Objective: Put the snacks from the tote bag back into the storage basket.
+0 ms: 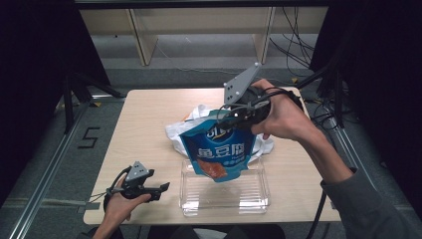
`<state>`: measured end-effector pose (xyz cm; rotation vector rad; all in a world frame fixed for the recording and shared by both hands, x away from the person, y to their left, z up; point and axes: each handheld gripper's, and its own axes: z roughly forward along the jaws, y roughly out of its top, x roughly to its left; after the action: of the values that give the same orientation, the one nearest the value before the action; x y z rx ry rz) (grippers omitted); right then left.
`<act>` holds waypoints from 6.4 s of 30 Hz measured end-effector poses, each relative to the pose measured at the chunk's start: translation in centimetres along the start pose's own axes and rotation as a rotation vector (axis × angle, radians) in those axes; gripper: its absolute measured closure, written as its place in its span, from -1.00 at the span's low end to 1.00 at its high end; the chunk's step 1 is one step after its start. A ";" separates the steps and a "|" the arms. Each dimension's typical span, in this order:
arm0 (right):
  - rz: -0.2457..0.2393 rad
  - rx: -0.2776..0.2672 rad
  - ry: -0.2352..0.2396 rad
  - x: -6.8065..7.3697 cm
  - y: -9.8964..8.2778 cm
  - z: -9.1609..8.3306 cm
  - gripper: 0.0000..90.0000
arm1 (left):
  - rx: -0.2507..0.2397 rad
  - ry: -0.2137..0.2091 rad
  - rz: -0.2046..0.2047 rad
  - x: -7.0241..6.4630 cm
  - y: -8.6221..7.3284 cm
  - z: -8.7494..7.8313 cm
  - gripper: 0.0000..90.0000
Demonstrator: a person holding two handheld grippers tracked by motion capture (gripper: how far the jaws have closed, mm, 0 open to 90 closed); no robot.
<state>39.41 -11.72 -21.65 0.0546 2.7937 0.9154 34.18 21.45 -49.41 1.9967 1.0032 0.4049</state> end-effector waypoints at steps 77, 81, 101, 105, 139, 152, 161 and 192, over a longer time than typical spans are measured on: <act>0.361 -0.309 -0.181 1.7 -16.8 2.0 -0.14 | 0.014 0.003 0.024 0.2 0.0 -0.1 -0.51; 0.381 -0.329 -0.200 2.2 -18.5 2.3 -0.14 | 0.017 0.004 0.026 0.2 0.0 -0.1 -0.51; 0.490 -0.270 -0.255 3.0 -22.3 2.9 -0.16 | -0.025 -0.003 -0.005 -0.1 0.1 -0.1 -0.51; 0.470 -0.268 -0.265 2.8 -22.5 3.1 -0.16 | -0.021 0.000 -0.002 -0.1 0.2 -0.1 -0.51; 0.565 -0.179 -0.313 6.1 -25.5 4.3 -0.30 | -0.017 0.004 0.019 -0.1 0.1 -0.3 -0.51; 0.607 -0.194 -0.369 8.5 -27.1 5.5 -0.30 | 0.007 0.013 0.039 0.0 0.1 -0.4 -0.51; 0.661 -0.175 -0.387 10.0 -28.3 6.2 -0.30 | -0.003 0.011 0.032 0.0 0.1 -0.3 -0.51; 0.705 -0.041 -0.392 14.0 -31.0 8.0 -0.45 | 0.010 0.011 0.049 0.1 0.1 -0.5 -0.51</act>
<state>28.15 -30.75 -48.74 1.1343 2.3838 0.9526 34.02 21.75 -49.07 2.0339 0.9661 0.4389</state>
